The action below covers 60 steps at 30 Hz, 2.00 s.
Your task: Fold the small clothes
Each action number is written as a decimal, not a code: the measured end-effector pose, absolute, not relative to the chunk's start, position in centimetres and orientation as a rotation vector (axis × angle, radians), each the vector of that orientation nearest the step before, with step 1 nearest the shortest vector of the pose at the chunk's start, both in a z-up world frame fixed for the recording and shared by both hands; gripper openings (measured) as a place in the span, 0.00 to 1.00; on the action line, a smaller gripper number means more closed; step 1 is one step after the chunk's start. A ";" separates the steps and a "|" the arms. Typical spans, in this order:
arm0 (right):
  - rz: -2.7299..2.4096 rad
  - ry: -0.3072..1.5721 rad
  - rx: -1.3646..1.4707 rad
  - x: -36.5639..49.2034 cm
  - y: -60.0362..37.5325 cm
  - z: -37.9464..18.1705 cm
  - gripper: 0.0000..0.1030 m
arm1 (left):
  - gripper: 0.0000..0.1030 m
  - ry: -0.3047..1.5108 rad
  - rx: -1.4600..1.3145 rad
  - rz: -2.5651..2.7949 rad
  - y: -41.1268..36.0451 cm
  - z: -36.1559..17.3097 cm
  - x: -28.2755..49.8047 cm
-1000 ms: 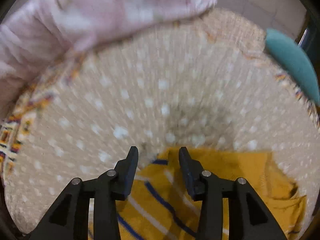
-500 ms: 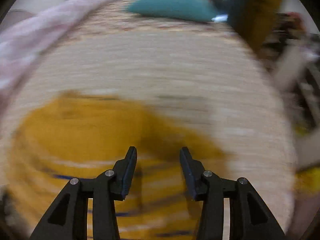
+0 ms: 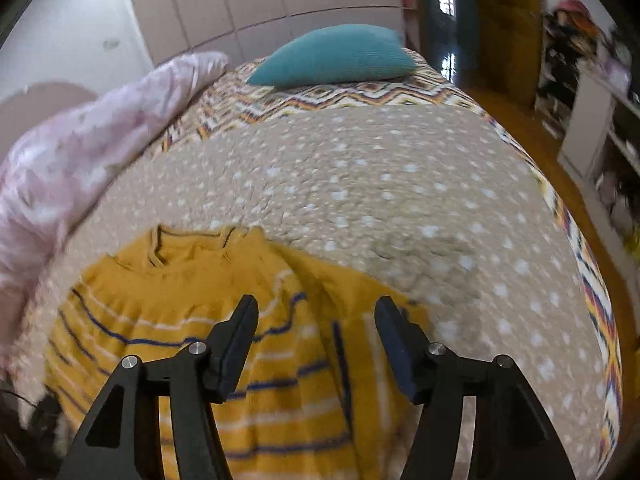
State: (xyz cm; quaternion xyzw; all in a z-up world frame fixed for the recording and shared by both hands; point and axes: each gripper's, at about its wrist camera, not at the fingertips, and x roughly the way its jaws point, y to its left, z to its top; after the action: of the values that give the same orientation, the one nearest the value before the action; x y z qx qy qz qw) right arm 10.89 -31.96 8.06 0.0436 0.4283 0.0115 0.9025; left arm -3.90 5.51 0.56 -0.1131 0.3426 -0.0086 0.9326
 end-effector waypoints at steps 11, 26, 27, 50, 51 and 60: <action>-0.028 0.917 0.502 12.6 -38.8 3.0 0.06 | 0.69 0.716 -0.211 -0.028 5.3 0.4 -3.7; 0.083 0.832 0.291 4.7 -37.4 8.4 0.47 | 0.70 0.736 -0.242 -0.127 4.4 5.3 -6.0; 0.102 0.846 0.276 4.0 -37.1 7.9 0.48 | 0.70 0.740 -0.246 -0.140 4.1 5.6 -5.8; 0.418 0.794 0.511 5.5 -31.0 7.5 0.36 | 0.75 0.947 -0.218 -0.123 -0.3 5.2 12.7; 0.440 0.819 0.507 6.9 -29.5 6.8 0.36 | 0.75 0.961 -0.229 -0.094 0.3 4.6 13.6; 0.332 0.914 0.467 13.7 -28.9 2.1 0.28 | 0.78 0.963 -0.215 -0.027 2.4 1.6 16.3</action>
State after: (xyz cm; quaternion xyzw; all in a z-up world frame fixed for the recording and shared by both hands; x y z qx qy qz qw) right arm 13.68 -28.91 2.07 0.2223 0.4353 0.1580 0.8580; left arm 16.30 2.42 1.55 -0.1031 0.4620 -0.0131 0.8808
